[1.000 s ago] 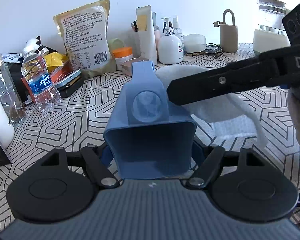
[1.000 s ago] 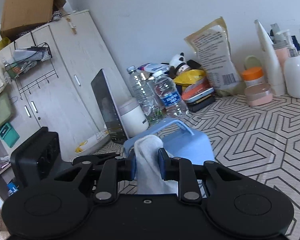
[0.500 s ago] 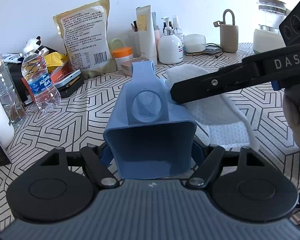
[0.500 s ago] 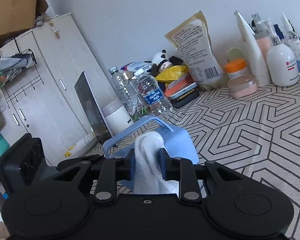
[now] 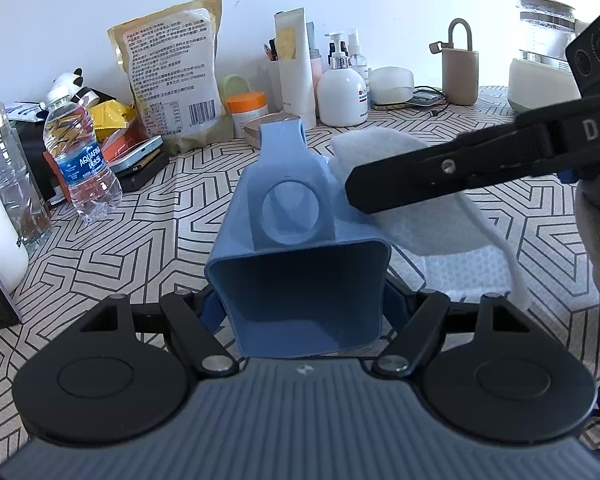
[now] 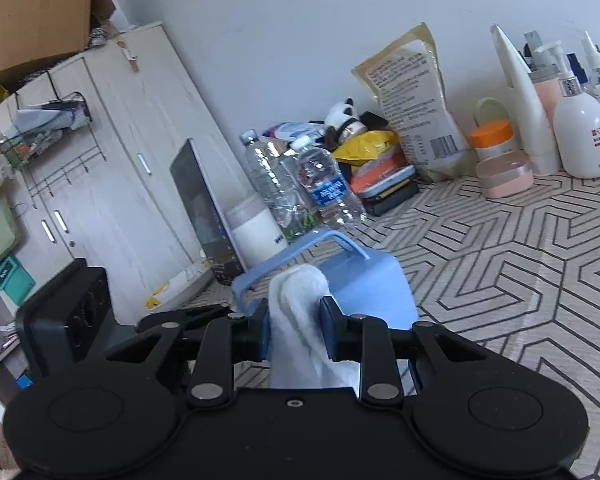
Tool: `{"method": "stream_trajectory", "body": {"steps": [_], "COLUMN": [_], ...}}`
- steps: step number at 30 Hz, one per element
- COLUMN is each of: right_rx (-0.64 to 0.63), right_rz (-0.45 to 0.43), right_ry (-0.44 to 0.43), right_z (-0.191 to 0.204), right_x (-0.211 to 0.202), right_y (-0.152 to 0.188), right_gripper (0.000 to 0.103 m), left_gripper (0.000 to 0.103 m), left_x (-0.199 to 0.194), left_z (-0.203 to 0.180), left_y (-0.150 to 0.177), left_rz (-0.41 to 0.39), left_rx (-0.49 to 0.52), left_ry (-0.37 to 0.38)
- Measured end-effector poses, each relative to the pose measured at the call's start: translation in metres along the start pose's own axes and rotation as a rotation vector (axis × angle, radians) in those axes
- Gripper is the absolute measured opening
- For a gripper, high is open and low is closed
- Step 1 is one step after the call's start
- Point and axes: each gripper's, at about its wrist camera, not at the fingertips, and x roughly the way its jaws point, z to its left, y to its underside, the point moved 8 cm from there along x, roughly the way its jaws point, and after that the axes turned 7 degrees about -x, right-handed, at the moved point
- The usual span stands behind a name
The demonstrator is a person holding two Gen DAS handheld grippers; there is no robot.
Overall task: Clean container
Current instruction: 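Keep wiping the container's handle end with the right tool's wipe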
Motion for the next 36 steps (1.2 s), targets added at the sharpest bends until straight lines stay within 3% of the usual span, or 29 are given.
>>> {"method": "stream_trajectory", "body": {"steps": [9, 22, 29, 36], "right_rx": [-0.014, -0.022, -0.036, -0.024], "right_rz": [-0.010, -0.005, -0.009, -0.011], "right_ry": [-0.027, 0.054, -0.006, -0.005], "right_z": [0.007, -0.005, 0.005, 0.003], "right_x": [0.001, 0.001, 0.002, 0.003], "right_y": [-0.002, -0.003, -0.002, -0.003], "right_gripper": [0.029, 0.029, 0.029, 0.029], "left_gripper": [0.075, 0.075, 0.075, 0.075], "left_x": [0.001, 0.001, 0.001, 0.000], "left_z": [-0.004, -0.003, -0.003, -0.004], "left_y": [0.000, 0.000, 0.001, 0.001], "left_rz": [-0.001, -0.006, -0.007, -0.007], "left_rx": [0.011, 0.014, 0.015, 0.015], "left_ry": [-0.003, -0.005, -0.005, -0.005]}}
